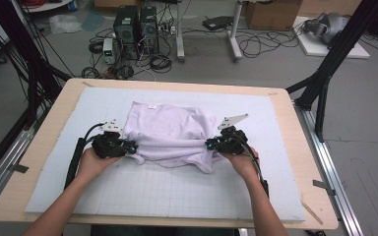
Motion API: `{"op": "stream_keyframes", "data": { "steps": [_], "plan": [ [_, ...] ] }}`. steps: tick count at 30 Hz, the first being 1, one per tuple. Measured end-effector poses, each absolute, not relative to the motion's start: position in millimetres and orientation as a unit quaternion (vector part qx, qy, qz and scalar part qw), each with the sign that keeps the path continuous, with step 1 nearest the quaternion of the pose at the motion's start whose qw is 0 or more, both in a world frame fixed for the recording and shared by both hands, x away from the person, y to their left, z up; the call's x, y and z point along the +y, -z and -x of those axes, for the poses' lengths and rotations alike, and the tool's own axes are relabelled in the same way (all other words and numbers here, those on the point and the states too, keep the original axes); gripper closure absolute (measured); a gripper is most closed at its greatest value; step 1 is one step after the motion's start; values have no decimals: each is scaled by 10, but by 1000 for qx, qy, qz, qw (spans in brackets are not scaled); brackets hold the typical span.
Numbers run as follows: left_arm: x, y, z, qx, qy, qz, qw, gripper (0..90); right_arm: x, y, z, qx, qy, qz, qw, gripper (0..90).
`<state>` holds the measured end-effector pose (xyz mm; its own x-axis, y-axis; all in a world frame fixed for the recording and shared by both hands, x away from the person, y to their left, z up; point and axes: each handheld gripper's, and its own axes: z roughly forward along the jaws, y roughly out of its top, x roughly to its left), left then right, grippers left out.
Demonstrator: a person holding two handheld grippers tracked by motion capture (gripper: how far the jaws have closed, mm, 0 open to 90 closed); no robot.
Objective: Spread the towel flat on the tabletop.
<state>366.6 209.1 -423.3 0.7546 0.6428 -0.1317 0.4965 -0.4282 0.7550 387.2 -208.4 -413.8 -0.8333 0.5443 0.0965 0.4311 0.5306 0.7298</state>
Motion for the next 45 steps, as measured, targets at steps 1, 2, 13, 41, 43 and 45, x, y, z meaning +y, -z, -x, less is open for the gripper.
{"op": "stream_keyframes", "data": {
  "steps": [1,2,13,41,43,45],
  "plan": [
    [2109,4208,-3652,340,-90,-839,416,654,-2082,4135,-3871,870,-399,-281,70,795],
    [2130,4180,-3633,339,-90,-837,420,635,-2086,4119,-3862,869,-403,-277,73,777],
    [2293,3873,-3249,303,-119,-833,447,496,-2208,3735,-3435,845,-460,-253,100,610],
    [1928,4250,-3219,265,-97,-873,397,811,-1802,4301,-3297,906,-374,-196,30,859],
    [1984,4162,-3172,261,-99,-869,409,812,-1847,4211,-3242,901,-388,-189,33,859],
    [2039,4060,-3110,258,-99,-863,423,812,-1917,4109,-3184,894,-407,-187,37,859]
  ]
}}
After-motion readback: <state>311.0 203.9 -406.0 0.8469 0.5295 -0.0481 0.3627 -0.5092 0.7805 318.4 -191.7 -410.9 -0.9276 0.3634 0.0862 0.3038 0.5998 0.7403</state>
